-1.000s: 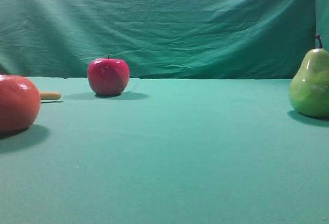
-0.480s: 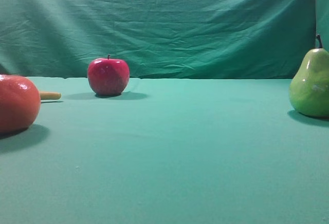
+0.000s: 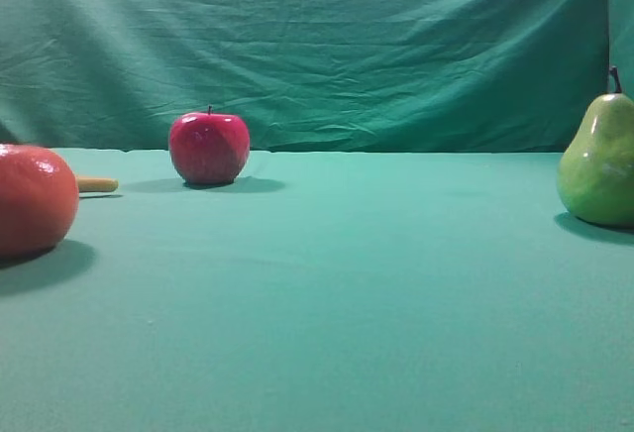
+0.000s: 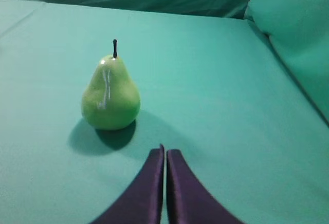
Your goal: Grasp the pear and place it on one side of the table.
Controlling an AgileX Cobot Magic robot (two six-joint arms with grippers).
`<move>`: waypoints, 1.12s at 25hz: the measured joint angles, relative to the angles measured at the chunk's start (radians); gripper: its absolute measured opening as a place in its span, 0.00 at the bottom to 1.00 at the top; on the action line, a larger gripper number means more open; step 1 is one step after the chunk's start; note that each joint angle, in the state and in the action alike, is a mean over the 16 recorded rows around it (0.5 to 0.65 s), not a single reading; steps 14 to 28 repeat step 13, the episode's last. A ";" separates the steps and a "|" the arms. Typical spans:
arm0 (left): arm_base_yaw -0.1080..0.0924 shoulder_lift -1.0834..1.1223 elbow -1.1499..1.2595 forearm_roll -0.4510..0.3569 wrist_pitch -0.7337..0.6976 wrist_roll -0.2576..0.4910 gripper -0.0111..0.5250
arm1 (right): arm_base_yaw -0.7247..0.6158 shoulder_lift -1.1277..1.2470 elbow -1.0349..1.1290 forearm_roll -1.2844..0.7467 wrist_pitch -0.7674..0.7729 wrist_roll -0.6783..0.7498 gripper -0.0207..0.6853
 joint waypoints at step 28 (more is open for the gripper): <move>0.000 0.000 0.000 0.000 0.000 0.000 0.02 | 0.000 0.000 0.000 -0.006 0.002 -0.002 0.03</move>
